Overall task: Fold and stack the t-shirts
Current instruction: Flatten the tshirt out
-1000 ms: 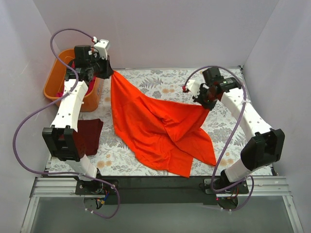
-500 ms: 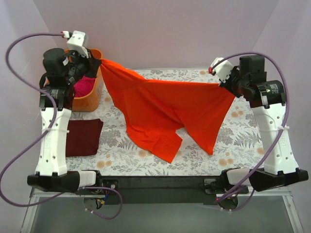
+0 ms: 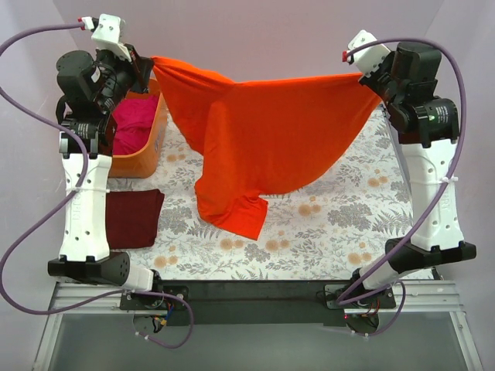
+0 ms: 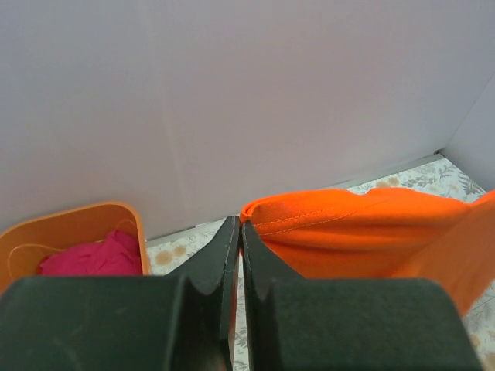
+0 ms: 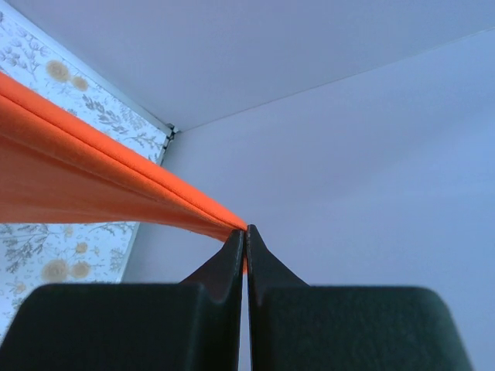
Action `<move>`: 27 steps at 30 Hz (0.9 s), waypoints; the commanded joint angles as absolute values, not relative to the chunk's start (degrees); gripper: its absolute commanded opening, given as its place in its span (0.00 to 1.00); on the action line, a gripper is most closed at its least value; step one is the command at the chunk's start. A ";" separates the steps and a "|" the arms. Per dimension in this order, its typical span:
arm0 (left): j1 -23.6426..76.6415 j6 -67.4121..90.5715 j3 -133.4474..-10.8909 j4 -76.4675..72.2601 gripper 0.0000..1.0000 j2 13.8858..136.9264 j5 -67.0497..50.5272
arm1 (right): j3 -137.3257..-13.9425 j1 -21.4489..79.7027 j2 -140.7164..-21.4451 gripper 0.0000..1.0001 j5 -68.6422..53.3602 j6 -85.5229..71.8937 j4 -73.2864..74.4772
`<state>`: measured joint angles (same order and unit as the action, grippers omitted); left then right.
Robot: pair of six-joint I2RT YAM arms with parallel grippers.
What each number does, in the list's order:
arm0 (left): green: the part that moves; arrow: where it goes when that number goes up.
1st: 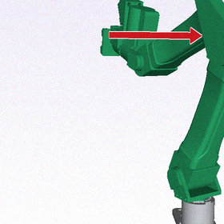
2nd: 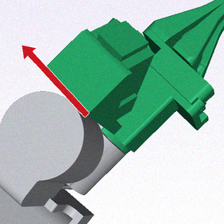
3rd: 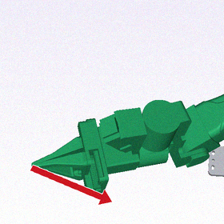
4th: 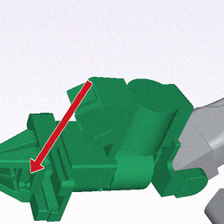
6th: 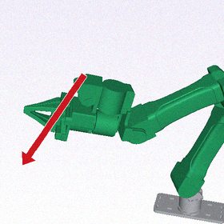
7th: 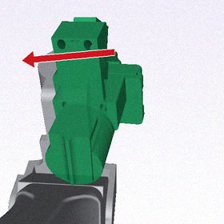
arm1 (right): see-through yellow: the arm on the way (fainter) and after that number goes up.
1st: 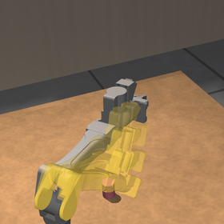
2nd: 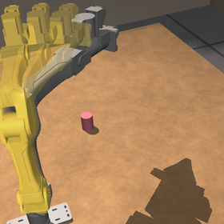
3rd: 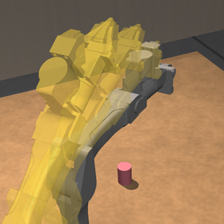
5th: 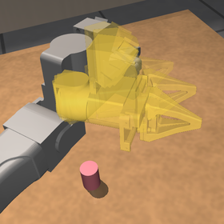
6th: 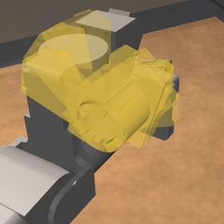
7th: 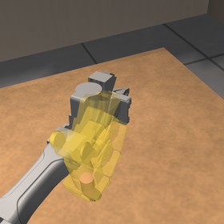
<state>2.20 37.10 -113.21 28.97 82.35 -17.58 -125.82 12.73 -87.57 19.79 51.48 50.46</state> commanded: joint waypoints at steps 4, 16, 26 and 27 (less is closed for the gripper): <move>1.76 38.23 -109.78 25.23 0.00 69.81 -15.12 | -121.39 12.74 -74.81 0.01 23.21 53.61 41.14; 1.76 35.69 -98.62 19.51 0.00 46.33 -17.67 | -107.32 12.66 -50.11 0.01 19.69 55.55 28.49; 1.76 32.35 -108.27 24.42 0.00 43.94 -9.85 | -104.69 12.57 -42.89 0.01 14.15 59.76 23.20; 1.67 31.82 -108.80 25.30 0.00 44.29 -9.93 | -102.42 12.57 -42.72 0.01 13.72 60.11 23.03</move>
